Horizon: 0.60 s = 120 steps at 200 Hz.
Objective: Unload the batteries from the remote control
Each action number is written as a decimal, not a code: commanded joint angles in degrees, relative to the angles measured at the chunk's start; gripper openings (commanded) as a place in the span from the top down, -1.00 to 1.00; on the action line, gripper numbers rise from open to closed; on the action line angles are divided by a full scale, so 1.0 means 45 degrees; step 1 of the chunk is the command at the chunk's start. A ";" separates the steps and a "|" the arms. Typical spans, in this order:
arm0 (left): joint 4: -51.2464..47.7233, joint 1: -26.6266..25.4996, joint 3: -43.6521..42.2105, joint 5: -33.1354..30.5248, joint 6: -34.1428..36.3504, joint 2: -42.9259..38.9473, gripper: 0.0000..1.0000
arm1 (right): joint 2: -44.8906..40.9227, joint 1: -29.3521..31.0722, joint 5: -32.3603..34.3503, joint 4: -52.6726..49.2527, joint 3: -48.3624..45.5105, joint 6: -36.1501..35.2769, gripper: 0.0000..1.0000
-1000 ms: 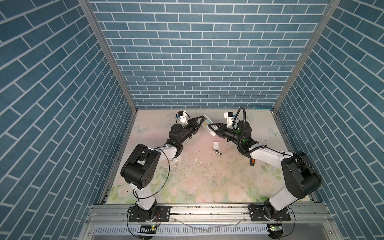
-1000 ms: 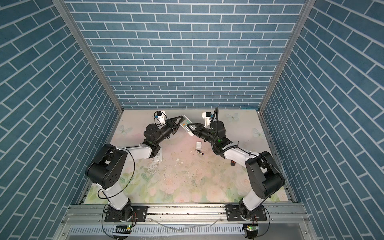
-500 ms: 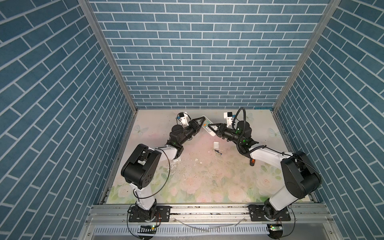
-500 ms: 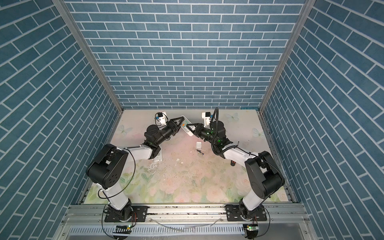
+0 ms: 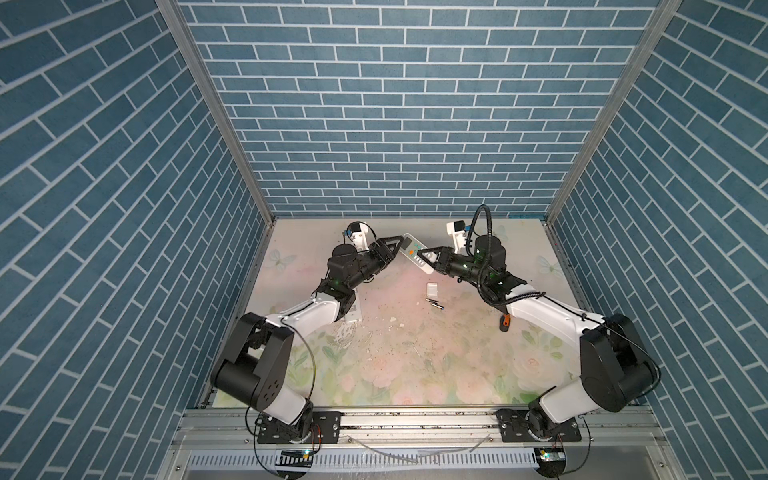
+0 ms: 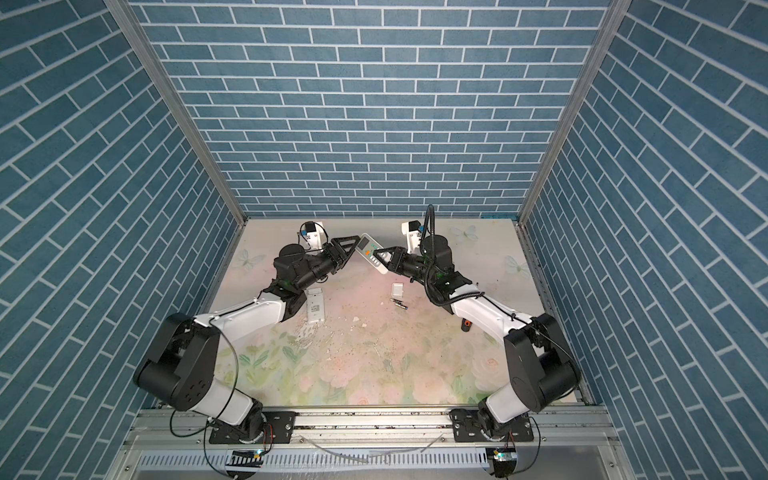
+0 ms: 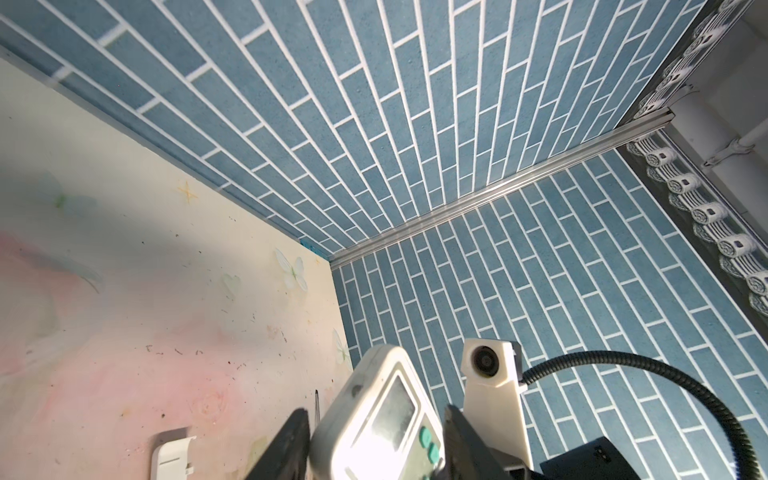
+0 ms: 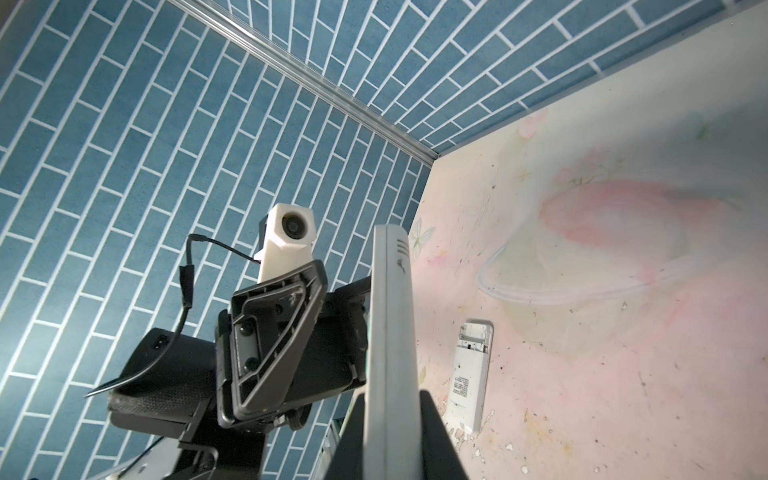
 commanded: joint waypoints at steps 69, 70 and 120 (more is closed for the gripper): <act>-1.2916 0.1180 0.3950 0.1173 0.4128 -0.1369 -0.07 | -0.0712 0.0294 0.2692 -0.8440 0.3053 -0.7620 1.00; -1.3016 0.1187 0.4009 0.1183 0.4154 -0.1357 -0.07 | -0.0702 0.0313 0.2740 -0.8480 0.3077 -0.7689 1.00; -1.6612 0.1301 0.5973 0.1741 0.4261 -0.0148 -0.08 | -0.0784 0.1489 0.5227 -0.9712 0.3532 -1.1082 1.00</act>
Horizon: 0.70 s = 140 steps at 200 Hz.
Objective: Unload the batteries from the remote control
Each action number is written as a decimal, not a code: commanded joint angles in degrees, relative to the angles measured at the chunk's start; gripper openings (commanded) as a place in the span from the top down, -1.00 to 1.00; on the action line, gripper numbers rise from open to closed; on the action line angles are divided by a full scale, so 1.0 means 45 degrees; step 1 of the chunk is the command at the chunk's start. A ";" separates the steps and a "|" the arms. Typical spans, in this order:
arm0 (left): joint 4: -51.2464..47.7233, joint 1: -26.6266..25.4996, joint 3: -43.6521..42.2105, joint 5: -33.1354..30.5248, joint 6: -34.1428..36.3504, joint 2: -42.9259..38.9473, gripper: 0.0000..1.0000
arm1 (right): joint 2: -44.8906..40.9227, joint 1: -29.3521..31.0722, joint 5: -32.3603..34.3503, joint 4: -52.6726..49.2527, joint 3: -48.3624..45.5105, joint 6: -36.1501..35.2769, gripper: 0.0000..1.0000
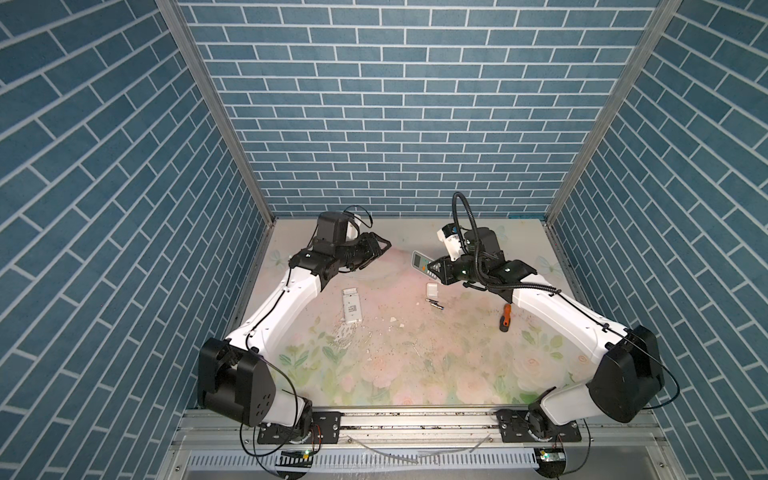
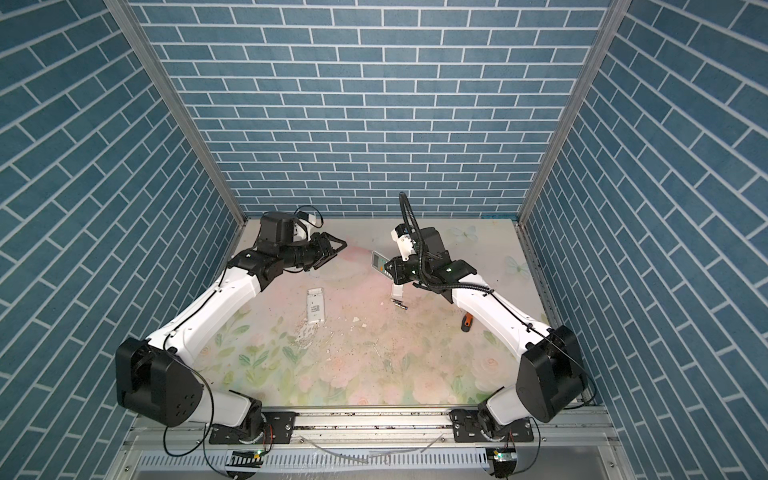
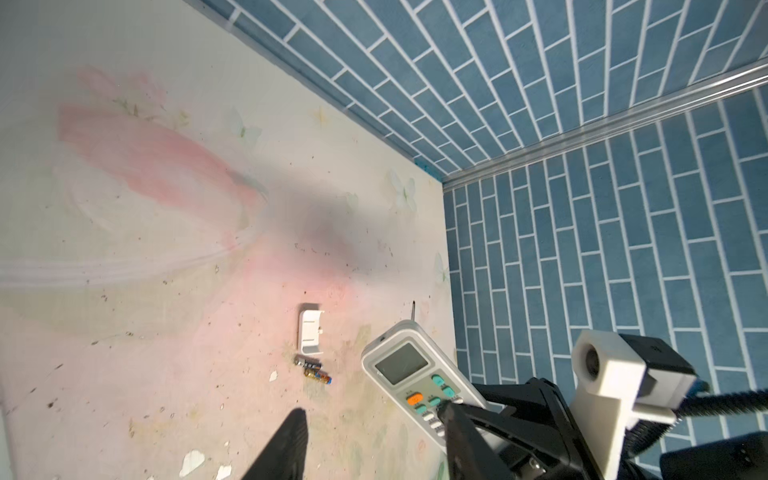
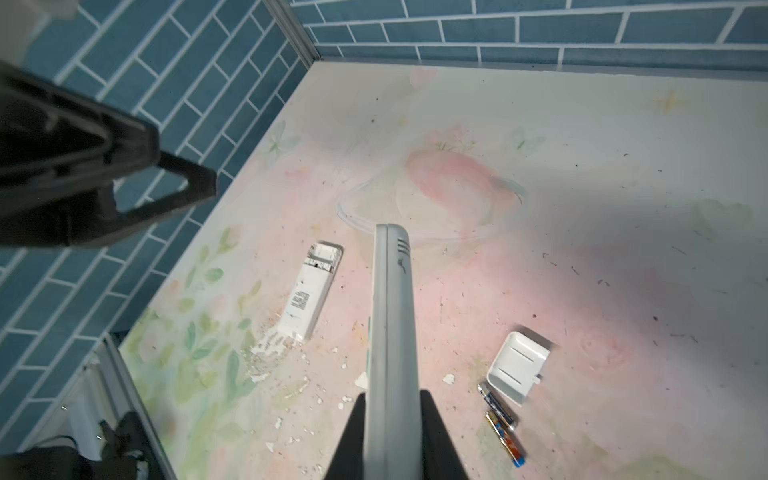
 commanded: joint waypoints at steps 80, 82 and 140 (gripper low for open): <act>-0.4133 -0.0106 0.1712 0.1786 -0.0993 0.1493 -0.09 | -0.0646 0.2063 0.3912 -0.1255 0.0377 -0.4998 1.00; -0.4144 -0.0128 0.1701 0.1807 -0.1035 0.1522 -0.09 | -0.0631 0.2101 0.3953 -0.1263 0.0385 -0.5034 1.00; -0.3101 -0.0861 0.1745 0.1819 -0.2108 0.2423 -0.10 | -0.0052 0.3316 0.5105 -0.1498 0.0989 -0.6137 1.00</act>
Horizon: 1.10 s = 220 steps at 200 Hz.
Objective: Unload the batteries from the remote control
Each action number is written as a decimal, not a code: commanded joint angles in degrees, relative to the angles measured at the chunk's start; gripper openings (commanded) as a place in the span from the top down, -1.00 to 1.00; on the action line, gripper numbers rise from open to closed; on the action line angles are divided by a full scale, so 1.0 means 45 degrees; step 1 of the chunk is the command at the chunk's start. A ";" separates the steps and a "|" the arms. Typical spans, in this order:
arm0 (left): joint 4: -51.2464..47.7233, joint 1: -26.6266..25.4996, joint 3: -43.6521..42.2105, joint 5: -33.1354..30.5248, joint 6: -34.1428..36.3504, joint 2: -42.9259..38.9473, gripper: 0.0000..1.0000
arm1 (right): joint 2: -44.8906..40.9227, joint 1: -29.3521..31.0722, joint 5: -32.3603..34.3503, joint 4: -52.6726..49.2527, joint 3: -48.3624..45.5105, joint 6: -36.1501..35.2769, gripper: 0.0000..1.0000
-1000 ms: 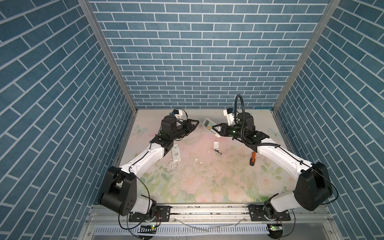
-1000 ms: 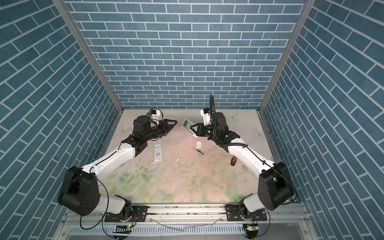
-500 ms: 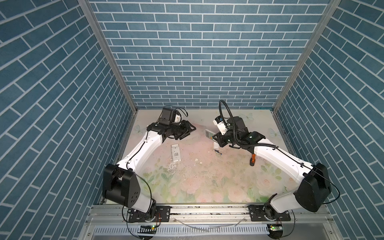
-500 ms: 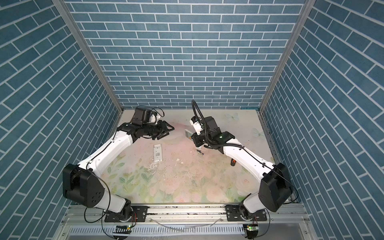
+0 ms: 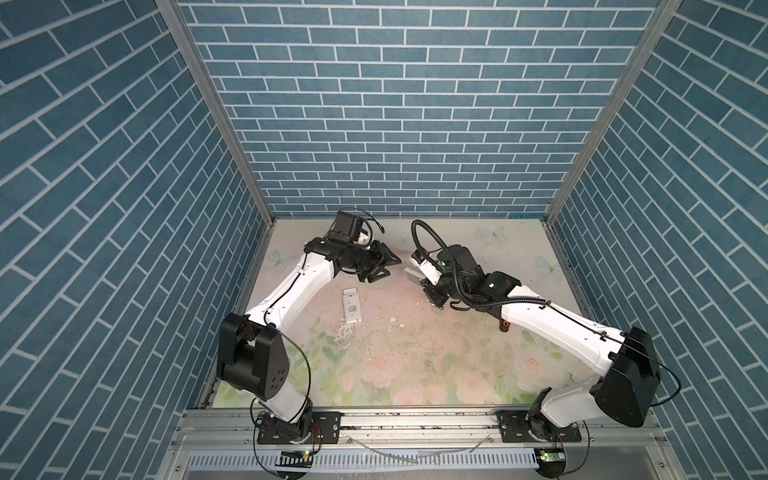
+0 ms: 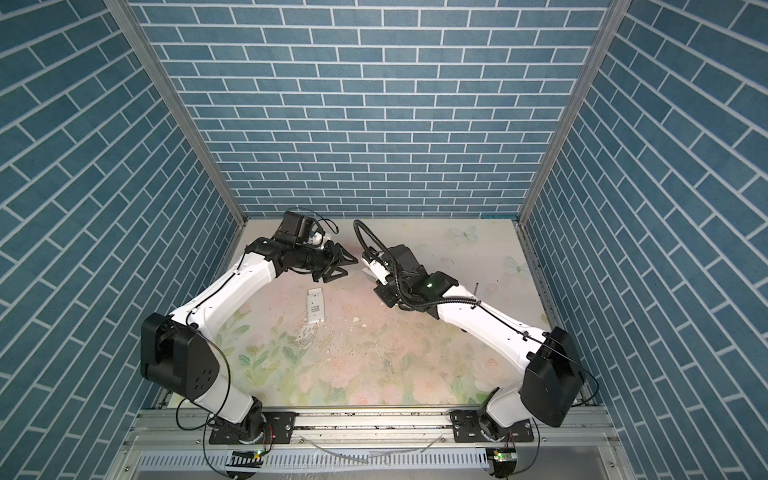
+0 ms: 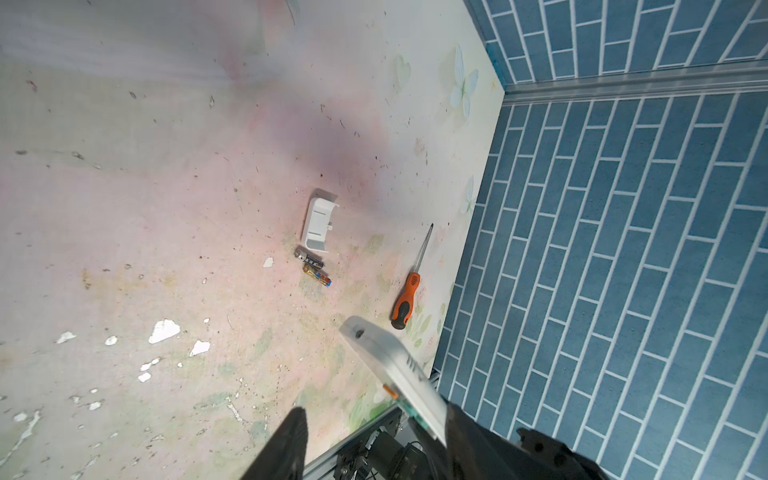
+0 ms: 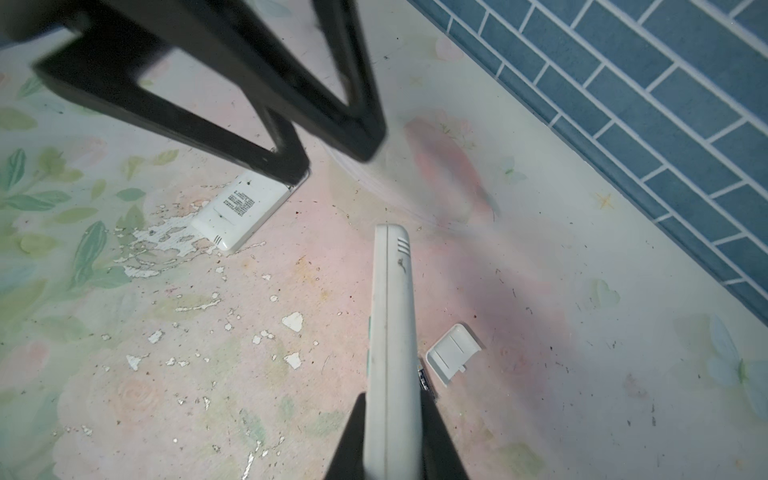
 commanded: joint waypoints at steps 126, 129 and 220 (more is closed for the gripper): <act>0.0821 -0.0736 -0.0074 0.0218 -0.0936 0.1097 0.05 | 0.1134 0.1238 0.1426 -0.0484 0.2131 -0.2017 1.00; 0.0838 -0.0733 -0.0085 0.0229 -0.0955 0.1108 0.05 | 0.1157 0.1238 0.1452 -0.0482 0.2163 -0.2049 1.00; 0.1001 -0.0741 -0.0025 0.0399 -0.1266 0.1216 0.12 | 0.1803 0.1647 0.2377 -0.0234 0.2639 -0.2701 1.00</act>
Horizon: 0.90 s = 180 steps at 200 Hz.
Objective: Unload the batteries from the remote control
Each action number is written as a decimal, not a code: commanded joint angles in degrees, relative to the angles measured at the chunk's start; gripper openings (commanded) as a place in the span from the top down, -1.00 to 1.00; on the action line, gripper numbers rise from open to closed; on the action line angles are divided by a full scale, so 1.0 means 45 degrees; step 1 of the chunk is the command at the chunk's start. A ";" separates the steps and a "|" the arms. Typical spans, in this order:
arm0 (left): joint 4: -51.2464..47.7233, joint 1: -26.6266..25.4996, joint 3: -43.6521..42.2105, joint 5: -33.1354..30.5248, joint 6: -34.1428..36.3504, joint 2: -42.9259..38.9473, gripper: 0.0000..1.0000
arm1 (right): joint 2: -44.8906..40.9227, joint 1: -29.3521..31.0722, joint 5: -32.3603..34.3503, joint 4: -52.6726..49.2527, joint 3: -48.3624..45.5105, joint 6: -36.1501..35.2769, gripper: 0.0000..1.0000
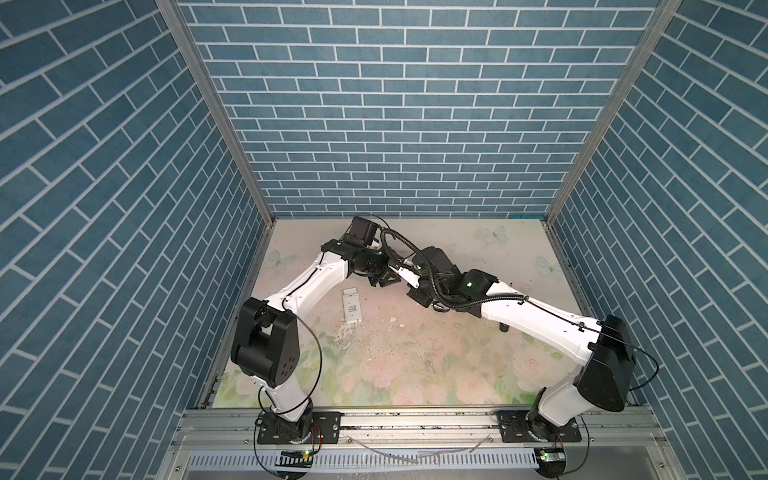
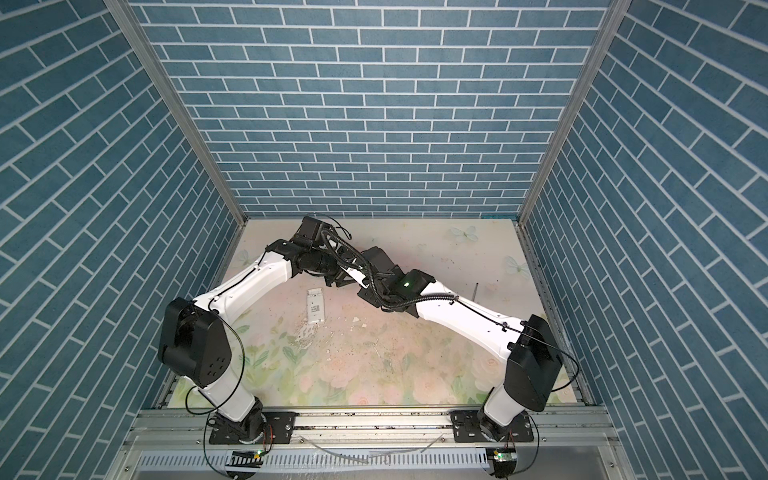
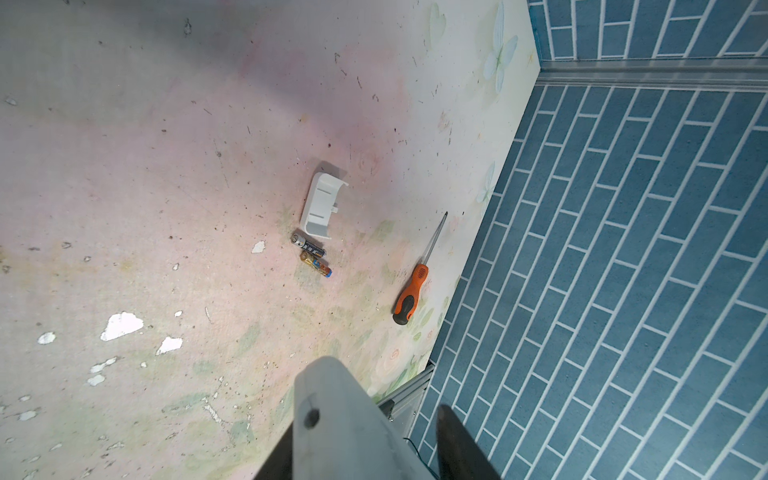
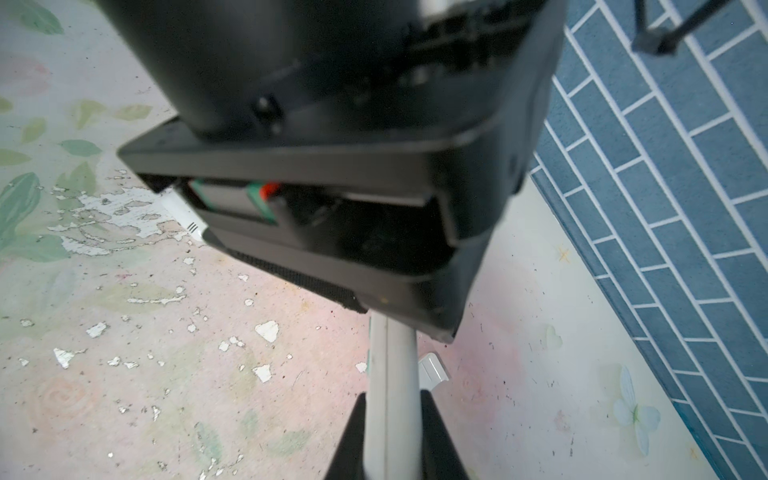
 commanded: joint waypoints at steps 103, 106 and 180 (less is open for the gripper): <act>0.1389 -0.0027 -0.0214 0.0601 -0.0722 0.0570 0.74 | 0.0223 0.1022 0.1026 0.1064 0.0628 -0.1212 1.00; 0.1418 -0.0035 -0.0205 0.0610 -0.0722 0.0573 0.75 | 0.0219 0.1046 0.1051 0.1071 0.0607 -0.1206 1.00; 0.2485 0.0249 -0.0258 0.0698 -0.1458 0.0648 1.00 | 0.0350 0.1851 0.1863 0.1244 0.0510 -0.1379 1.00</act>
